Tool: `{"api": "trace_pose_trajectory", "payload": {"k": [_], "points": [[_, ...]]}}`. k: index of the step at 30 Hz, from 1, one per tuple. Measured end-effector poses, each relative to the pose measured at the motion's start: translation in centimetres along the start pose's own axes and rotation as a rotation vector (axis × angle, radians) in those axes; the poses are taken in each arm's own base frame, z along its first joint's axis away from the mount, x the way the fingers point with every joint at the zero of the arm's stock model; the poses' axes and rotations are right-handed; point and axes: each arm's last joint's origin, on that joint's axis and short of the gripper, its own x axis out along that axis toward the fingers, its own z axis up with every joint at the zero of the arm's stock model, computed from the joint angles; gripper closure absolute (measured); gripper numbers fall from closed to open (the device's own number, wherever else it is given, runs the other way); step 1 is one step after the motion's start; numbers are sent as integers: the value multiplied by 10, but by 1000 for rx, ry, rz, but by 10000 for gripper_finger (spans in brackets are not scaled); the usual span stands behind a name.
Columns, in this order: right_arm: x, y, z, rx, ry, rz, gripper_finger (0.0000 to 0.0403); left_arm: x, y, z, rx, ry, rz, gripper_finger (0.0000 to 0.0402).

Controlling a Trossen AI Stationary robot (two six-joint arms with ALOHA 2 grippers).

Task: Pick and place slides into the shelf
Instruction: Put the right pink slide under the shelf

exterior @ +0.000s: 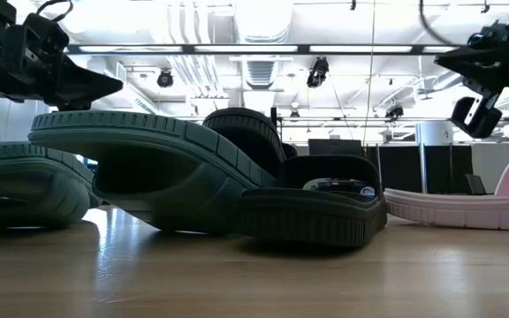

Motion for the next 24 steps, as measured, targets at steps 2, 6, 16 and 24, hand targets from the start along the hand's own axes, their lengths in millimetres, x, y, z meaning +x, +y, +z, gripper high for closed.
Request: {"api": "trace_pose_trajectory", "payload": {"k": [2,6,16,24], "points": [[0,1,1,50,-21,0,394,0,0,0,0,0,0,398],[0,5,5,158,-55,49,394,0,0,0,0,0,-1,398],[5,7,6,264,-69,60,394,0,0,0,0,0,0,398],[18,15,12,295,-97,-48,380,0,0,0,0,0,0,398]]}}
